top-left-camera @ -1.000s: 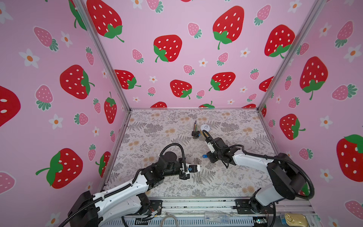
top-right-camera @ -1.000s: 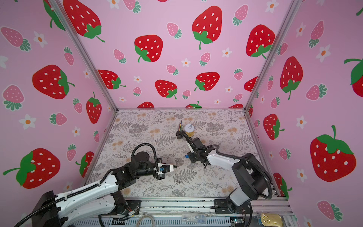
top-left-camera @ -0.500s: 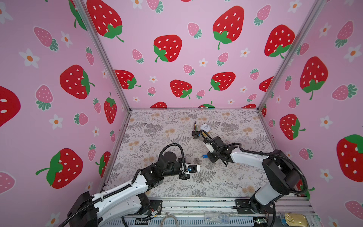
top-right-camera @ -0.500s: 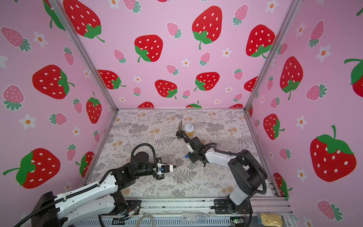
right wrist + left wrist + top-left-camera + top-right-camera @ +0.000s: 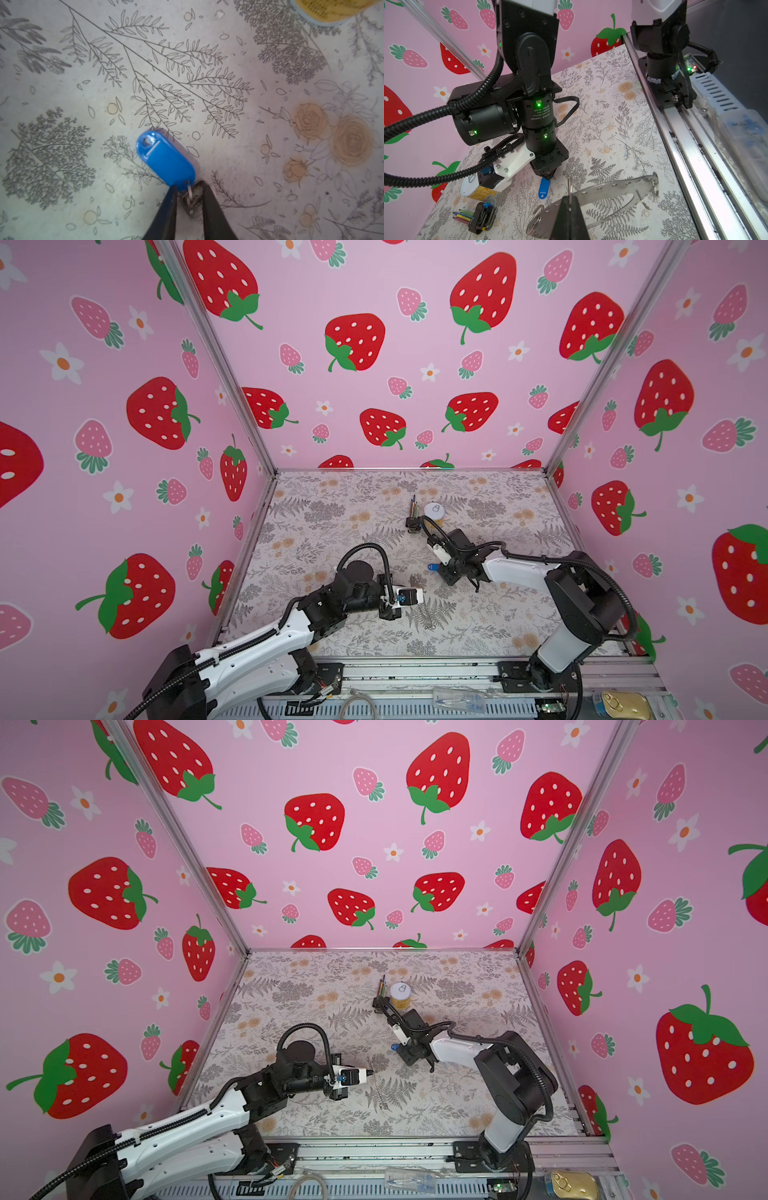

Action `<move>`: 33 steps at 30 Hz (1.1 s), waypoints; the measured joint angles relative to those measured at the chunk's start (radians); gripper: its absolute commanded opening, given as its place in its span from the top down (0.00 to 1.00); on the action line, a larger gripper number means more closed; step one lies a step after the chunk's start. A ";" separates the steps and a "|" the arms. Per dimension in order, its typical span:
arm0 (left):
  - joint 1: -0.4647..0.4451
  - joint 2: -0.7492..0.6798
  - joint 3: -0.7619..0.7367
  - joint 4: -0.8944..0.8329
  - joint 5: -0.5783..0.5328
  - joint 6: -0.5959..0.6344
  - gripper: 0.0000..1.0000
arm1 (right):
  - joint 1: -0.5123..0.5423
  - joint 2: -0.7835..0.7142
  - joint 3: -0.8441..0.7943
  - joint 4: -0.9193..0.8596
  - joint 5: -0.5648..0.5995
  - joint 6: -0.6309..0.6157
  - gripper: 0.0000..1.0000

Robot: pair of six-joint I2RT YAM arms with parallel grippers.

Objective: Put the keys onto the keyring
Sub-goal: 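Close the right gripper on the key ring of the blue tag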

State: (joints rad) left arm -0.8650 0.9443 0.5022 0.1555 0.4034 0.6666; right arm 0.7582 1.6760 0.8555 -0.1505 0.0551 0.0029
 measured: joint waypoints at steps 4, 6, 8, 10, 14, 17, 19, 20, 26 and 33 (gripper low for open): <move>0.000 0.000 0.000 0.000 0.000 0.000 1.00 | 0.000 0.000 0.000 0.000 -0.012 0.002 0.87; 0.000 0.000 0.000 0.000 0.000 0.000 1.00 | 0.000 0.000 0.000 -0.001 -0.016 0.007 0.90; 0.000 0.000 0.000 0.000 0.000 0.000 1.00 | 0.000 -0.004 0.000 -0.003 -0.019 0.023 0.90; 0.000 0.000 0.000 0.000 0.000 0.000 1.00 | 0.000 -0.016 -0.005 -0.006 -0.022 0.047 0.90; 0.000 0.000 0.000 -0.001 0.001 0.000 1.00 | 0.006 -0.056 -0.021 -0.017 -0.039 0.085 0.88; 0.000 0.000 0.000 -0.001 0.000 0.000 1.00 | 0.011 -0.094 -0.034 -0.029 -0.048 0.108 0.83; 0.000 0.000 0.001 -0.003 0.001 0.000 1.00 | 0.012 -0.124 -0.045 -0.033 -0.037 0.114 0.80; 0.000 0.000 0.002 -0.004 0.001 0.000 1.00 | 0.012 -0.139 -0.050 -0.035 -0.029 0.116 0.79; 0.000 0.000 0.003 -0.004 0.001 0.000 1.00 | 0.012 -0.163 -0.055 -0.038 0.039 0.112 0.78; 0.000 0.001 0.003 -0.004 0.001 0.000 1.00 | 0.012 -0.114 -0.055 -0.029 0.043 0.096 0.78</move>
State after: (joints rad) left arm -0.8650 0.9455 0.5056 0.1516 0.4042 0.6666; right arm 0.7700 1.5623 0.8001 -0.1799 0.0978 0.0986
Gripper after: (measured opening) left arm 0.050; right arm 0.216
